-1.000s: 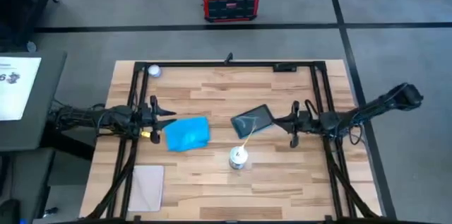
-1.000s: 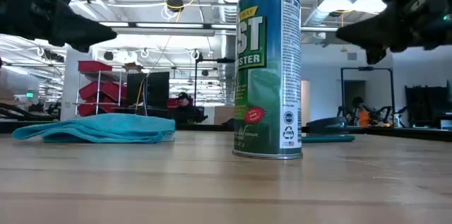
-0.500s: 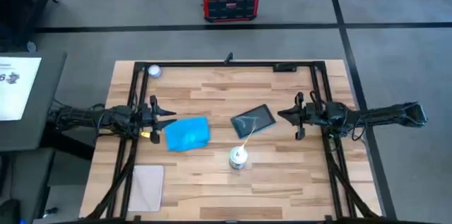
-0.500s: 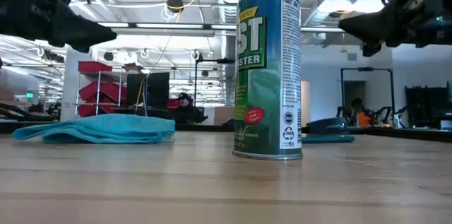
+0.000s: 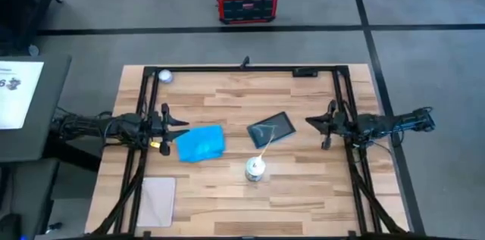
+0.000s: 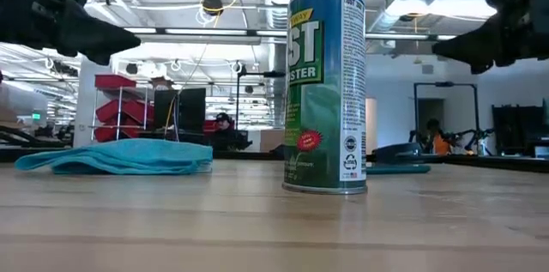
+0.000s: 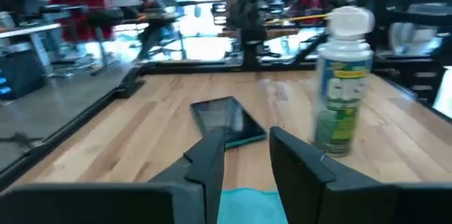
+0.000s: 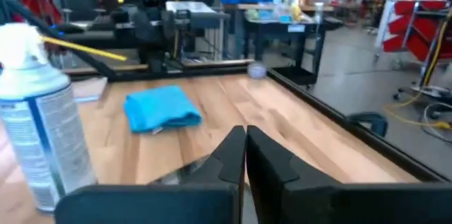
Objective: Apply microfiber cloth
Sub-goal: Return to Home Position
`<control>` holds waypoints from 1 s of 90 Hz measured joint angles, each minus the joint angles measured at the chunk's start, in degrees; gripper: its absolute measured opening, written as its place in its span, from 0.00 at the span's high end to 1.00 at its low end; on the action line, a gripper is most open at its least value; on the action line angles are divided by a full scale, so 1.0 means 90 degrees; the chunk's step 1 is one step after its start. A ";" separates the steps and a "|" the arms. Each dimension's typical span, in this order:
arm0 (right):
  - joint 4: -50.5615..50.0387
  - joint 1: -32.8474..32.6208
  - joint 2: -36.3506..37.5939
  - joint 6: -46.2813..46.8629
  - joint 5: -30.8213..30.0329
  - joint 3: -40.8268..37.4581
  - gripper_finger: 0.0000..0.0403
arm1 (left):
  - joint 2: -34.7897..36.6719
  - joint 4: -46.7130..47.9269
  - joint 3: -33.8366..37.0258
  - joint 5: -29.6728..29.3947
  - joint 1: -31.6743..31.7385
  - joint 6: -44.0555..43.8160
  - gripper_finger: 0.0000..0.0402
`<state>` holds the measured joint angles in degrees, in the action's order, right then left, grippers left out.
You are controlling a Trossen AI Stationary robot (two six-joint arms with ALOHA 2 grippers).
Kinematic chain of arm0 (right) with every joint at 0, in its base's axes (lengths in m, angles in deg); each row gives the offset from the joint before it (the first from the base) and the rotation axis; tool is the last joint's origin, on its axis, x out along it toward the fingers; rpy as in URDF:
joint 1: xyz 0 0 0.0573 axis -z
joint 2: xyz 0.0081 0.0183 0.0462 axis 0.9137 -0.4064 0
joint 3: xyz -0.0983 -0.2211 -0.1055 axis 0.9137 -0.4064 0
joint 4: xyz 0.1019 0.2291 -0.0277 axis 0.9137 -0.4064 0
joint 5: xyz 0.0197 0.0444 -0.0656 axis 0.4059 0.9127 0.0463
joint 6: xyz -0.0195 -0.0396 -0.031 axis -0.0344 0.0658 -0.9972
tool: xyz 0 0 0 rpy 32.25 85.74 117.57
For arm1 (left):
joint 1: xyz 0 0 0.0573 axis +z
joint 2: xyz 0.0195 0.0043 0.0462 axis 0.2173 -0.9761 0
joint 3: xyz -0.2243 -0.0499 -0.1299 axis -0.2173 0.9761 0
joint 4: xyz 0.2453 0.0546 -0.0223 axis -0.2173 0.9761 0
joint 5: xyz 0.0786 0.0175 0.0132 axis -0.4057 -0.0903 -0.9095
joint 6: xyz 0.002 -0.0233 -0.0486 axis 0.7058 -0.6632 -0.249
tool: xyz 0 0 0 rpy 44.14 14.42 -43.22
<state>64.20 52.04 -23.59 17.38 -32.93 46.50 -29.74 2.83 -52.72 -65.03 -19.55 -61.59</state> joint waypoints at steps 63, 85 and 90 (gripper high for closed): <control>0.0014 -0.0422 -0.0079 0.0200 -0.0659 -0.0022 1.00 | 0.0004 -0.1206 0.0438 0.0449 0.0002 -0.0019 0.77; 0.0011 -0.0261 -0.0529 0.0228 -0.0657 -0.0029 1.00 | 0.0005 -0.1121 0.0443 0.0878 0.0002 0.0121 0.77; 0.0009 -0.0262 -0.0719 0.0316 -0.0657 -0.0029 1.00 | 0.0004 -0.1065 0.0446 0.1144 0.0002 0.0100 0.77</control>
<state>64.28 49.68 -30.06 20.22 -38.84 46.23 -29.70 -6.75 -48.71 -54.73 -19.53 -60.68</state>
